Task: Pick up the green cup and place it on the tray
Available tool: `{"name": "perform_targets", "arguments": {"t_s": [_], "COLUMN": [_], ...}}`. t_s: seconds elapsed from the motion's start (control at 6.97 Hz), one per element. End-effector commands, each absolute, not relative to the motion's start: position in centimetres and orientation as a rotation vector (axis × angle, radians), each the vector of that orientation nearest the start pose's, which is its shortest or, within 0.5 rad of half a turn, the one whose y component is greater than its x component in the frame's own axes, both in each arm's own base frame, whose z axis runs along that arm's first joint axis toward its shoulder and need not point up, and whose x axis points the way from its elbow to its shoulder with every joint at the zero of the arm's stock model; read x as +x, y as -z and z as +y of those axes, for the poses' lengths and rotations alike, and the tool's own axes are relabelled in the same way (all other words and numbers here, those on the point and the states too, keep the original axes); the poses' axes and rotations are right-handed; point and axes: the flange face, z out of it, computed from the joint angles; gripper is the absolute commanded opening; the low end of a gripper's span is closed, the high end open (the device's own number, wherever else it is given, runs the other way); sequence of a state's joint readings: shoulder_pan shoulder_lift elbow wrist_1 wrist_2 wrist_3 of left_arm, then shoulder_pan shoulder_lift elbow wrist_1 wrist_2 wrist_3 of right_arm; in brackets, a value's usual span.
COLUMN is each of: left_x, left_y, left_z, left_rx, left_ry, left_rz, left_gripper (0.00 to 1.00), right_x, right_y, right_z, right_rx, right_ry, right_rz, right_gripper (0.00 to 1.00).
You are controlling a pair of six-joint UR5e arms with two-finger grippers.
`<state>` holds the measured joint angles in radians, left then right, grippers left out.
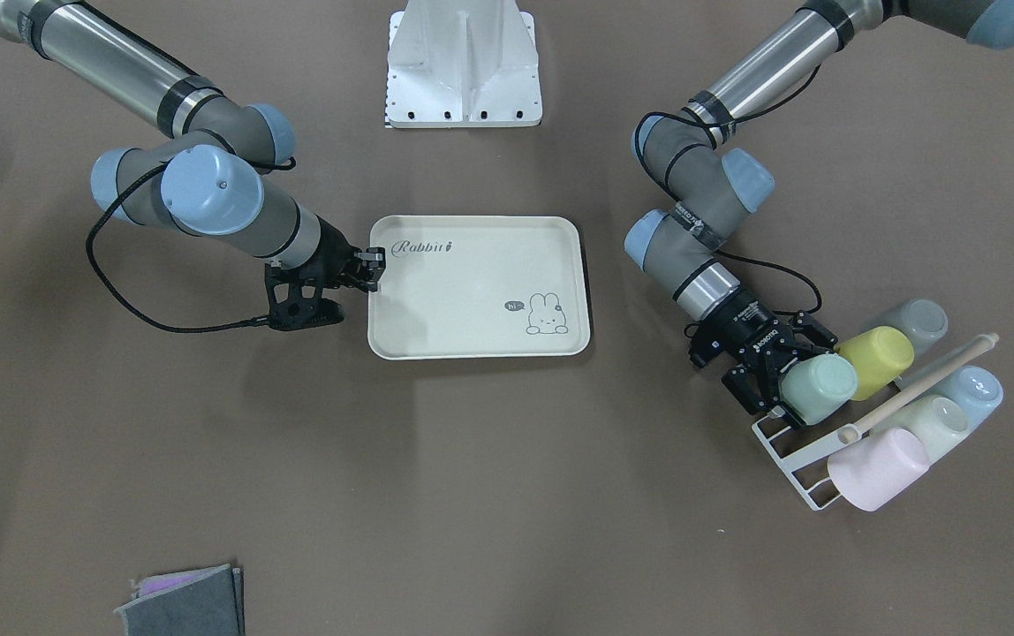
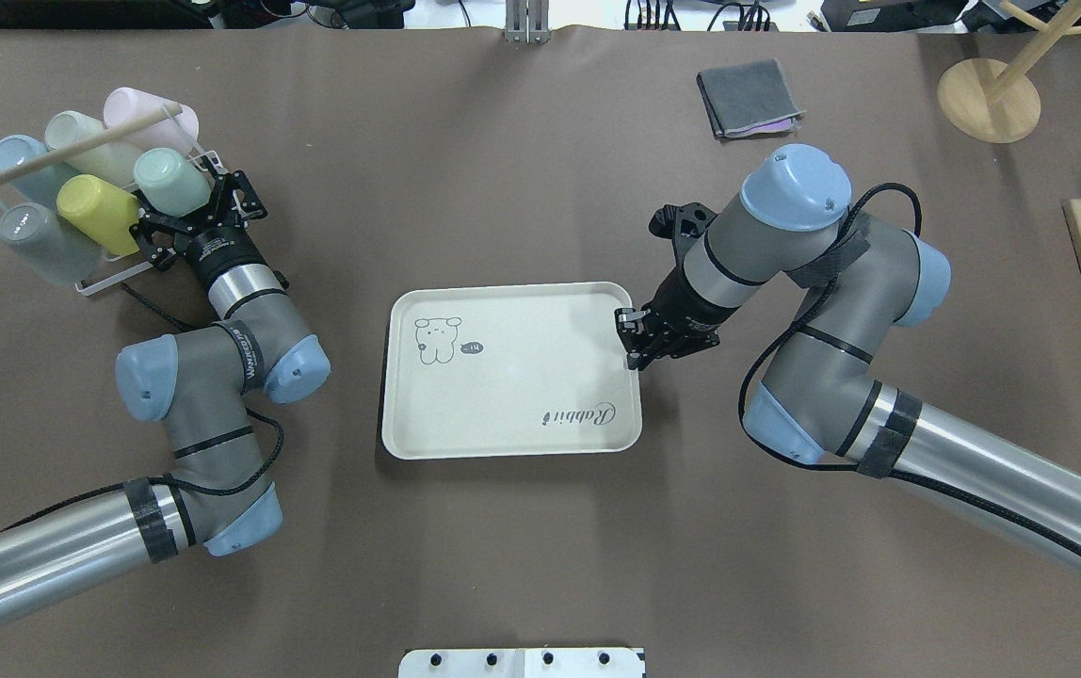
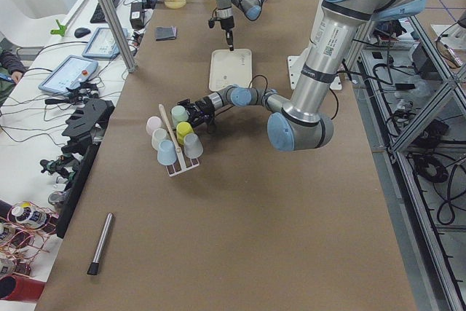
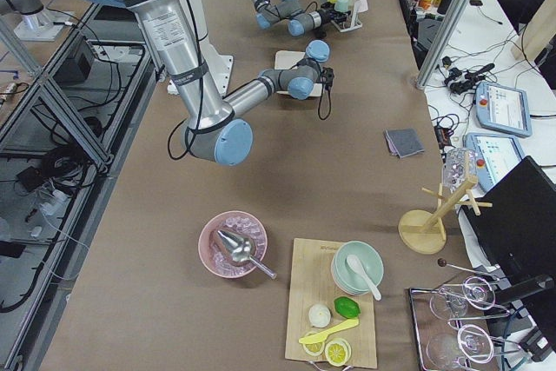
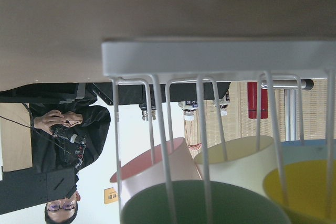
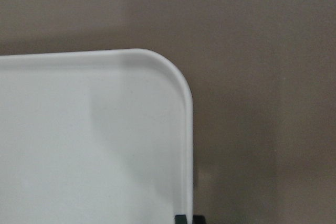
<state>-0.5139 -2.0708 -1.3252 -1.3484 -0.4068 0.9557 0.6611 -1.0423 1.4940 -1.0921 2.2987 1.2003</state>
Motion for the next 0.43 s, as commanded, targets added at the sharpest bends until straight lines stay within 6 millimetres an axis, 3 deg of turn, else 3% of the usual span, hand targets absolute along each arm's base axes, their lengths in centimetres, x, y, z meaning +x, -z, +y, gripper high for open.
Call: {"name": "perform_targets", "arguments": {"t_s": [0.0, 0.29], "left_x": [48.53, 48.4], "left_y": [-47.25, -46.81], "left_z": [-53.22, -53.26], "left_rx": [0.102, 0.096], "left_ry": [-1.728, -1.74], "left_rz": [-1.357, -1.36], "left_gripper": [0.56, 0.56], "right_x": [-50.4, -50.22], "right_y": [-32.66, -32.81], "right_z": [-46.83, -46.82], "right_rx": [-0.144, -0.145], "right_ry": [0.085, 0.081], "right_rz": [-1.107, -1.107], "right_gripper": [0.0, 0.0]}}
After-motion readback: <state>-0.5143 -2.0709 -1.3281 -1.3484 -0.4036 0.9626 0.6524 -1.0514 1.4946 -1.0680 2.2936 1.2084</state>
